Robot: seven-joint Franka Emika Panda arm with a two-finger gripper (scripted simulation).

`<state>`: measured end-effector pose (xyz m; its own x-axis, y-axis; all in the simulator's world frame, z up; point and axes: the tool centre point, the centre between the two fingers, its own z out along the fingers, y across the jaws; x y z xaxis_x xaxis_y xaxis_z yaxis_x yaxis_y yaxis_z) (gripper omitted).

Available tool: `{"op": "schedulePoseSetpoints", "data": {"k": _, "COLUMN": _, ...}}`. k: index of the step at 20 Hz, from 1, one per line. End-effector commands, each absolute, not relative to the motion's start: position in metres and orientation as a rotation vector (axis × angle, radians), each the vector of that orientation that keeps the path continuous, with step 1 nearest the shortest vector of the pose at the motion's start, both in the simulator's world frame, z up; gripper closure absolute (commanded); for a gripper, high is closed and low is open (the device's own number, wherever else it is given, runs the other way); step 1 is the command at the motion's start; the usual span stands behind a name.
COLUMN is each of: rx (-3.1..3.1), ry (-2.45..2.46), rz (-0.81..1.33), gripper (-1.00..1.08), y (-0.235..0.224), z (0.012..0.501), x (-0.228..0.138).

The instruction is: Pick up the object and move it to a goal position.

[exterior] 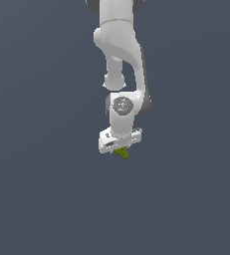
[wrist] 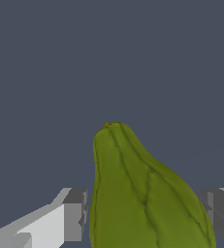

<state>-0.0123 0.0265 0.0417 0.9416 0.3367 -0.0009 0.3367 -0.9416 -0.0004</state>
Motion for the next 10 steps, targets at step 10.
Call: {"op": "schedulePoseSetpoints", "data": {"k": 10, "rx": -3.095, "ry": -0.536, "rz": 0.0, "gripper": 1.08, "y": -0.015, "z": 0.089, "x": -0.007}}
